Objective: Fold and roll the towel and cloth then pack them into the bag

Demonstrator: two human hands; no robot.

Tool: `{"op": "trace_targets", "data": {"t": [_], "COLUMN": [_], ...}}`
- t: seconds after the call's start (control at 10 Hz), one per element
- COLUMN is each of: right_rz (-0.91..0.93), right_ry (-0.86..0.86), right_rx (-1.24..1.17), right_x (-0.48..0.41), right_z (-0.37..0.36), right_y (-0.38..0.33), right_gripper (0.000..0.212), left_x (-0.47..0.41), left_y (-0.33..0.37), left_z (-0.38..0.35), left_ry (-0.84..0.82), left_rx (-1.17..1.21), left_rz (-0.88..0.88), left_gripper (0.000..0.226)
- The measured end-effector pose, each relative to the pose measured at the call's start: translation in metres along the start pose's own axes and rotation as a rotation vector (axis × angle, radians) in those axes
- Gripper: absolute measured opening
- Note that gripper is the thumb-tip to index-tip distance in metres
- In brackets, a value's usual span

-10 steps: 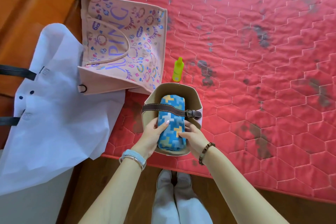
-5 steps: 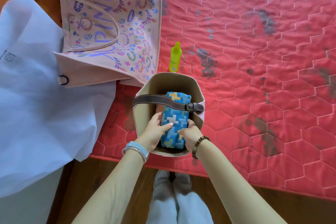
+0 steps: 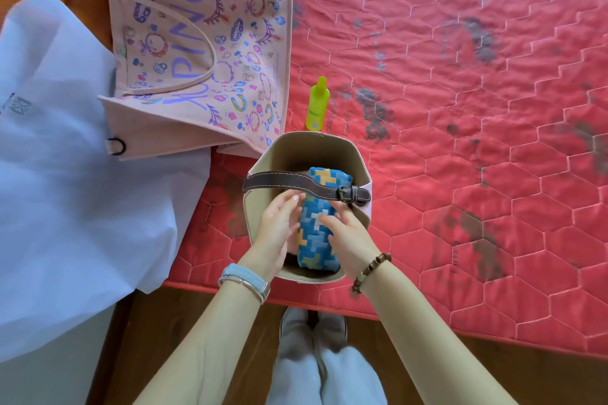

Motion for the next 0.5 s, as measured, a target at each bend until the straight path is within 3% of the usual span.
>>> {"op": "trace_targets", "data": {"t": [0.2,0.4,0.5], "right_rz": [-0.035,-0.015,0.026], "right_ry": [0.053,0.088,0.118], "right_rx": [-0.061,-0.170,-0.166], "right_x": [-0.005,-0.001,0.016], "right_z": [0.003,0.011,0.013], "right_y": [-0.001,-0.004,-0.013], "right_gripper": [0.039,0.038,0.038], "left_x": [-0.011,0.000,0.014], "left_y": [-0.018,-0.005,0.001], "left_z": [-0.010,-0.014,-0.012], "left_ry": [-0.064,-0.114,-0.117], "left_rx": [0.103,0.138,0.130], "left_rz": [0.107,0.106,0.107], "left_gripper": [0.027,0.038,0.030]}}
Point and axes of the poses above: each hand's wrist, its own x-axis away from the middle knuckle, its own z-axis out of the back of the hand, y = z × x, the point moved 10 cm from there along -x, towards the middle knuckle, and after that the axes turned 11 degrees about -y, right-handed, at the moved point
